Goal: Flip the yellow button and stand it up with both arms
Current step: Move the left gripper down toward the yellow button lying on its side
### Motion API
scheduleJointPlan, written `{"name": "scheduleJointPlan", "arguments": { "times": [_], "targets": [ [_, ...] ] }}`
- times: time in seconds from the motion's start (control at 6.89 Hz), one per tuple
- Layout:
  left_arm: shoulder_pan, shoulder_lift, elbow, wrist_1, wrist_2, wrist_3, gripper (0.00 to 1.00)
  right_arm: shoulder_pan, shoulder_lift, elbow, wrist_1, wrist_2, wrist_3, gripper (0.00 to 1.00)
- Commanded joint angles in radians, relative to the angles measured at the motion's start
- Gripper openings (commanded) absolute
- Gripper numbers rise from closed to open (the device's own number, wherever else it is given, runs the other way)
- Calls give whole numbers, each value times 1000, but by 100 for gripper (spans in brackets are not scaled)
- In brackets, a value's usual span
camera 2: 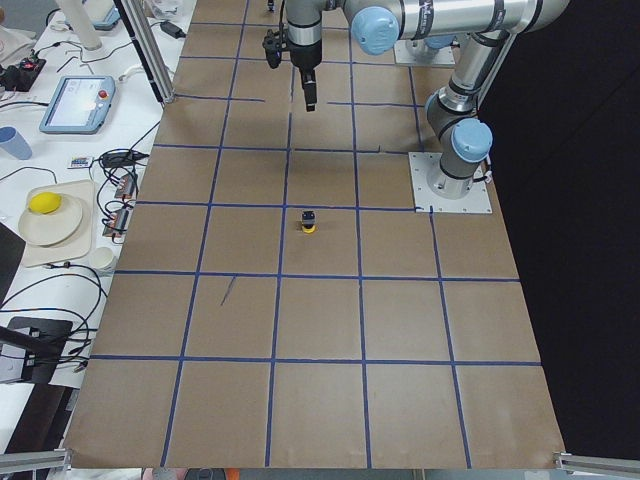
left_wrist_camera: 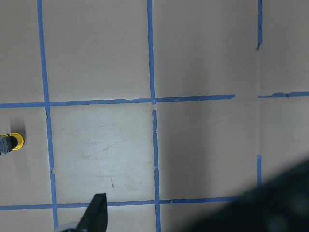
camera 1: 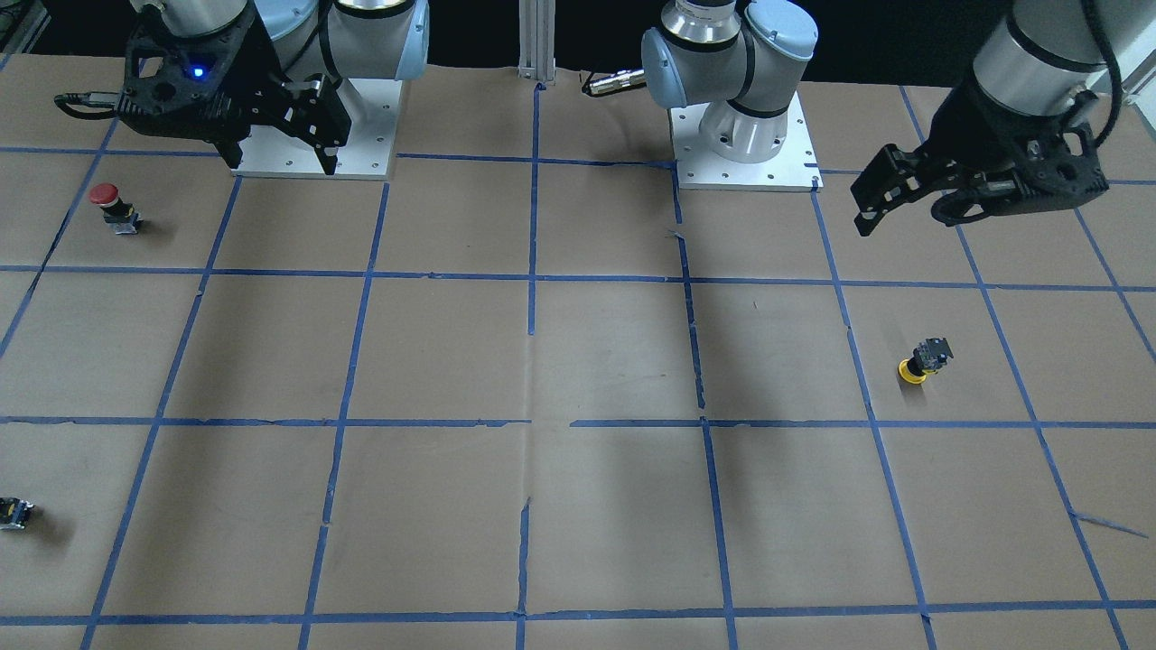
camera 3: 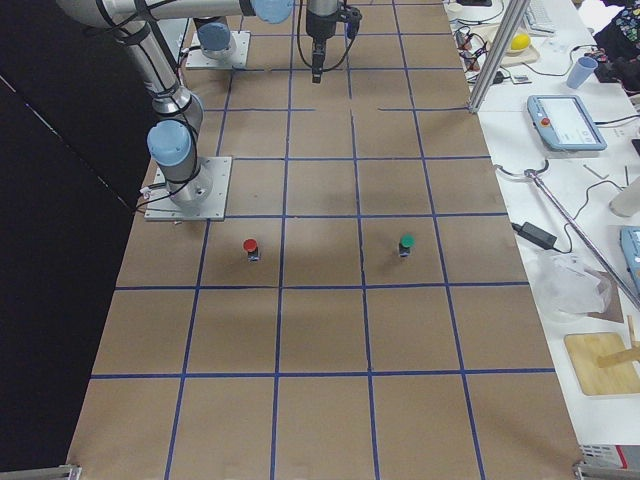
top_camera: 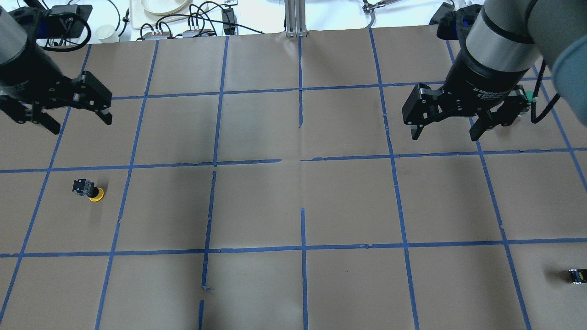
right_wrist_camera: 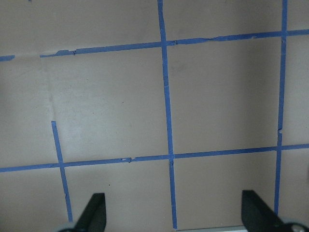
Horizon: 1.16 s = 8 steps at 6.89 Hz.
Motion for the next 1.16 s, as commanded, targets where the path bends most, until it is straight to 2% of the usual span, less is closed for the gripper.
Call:
{"name": "scheduleJointPlan", "arguments": {
  "times": [0.0, 0.15, 0.29, 0.58, 0.73, 1.02],
  "targets": [
    [196, -42, -90, 56, 0, 135, 99, 0, 0, 2, 2, -1, 0, 100],
    [230, -83, -147, 213, 0, 208, 99, 0, -2, 2, 0, -1, 0, 100],
    [254, -111, -195, 239, 2, 254, 94, 0, -2, 2, 0, -1, 0, 100],
    [292, -189, -260, 430, 13, 322, 96, 0, -2, 2, 0, -1, 0, 100],
    [294, -236, -264, 478, 29, 353, 96, 0, -2, 2, 2, -1, 0, 100],
    [294, -301, -263, 492, 66, 364, 97, 0, -2, 2, 2, -2, 0, 100]
  ]
}}
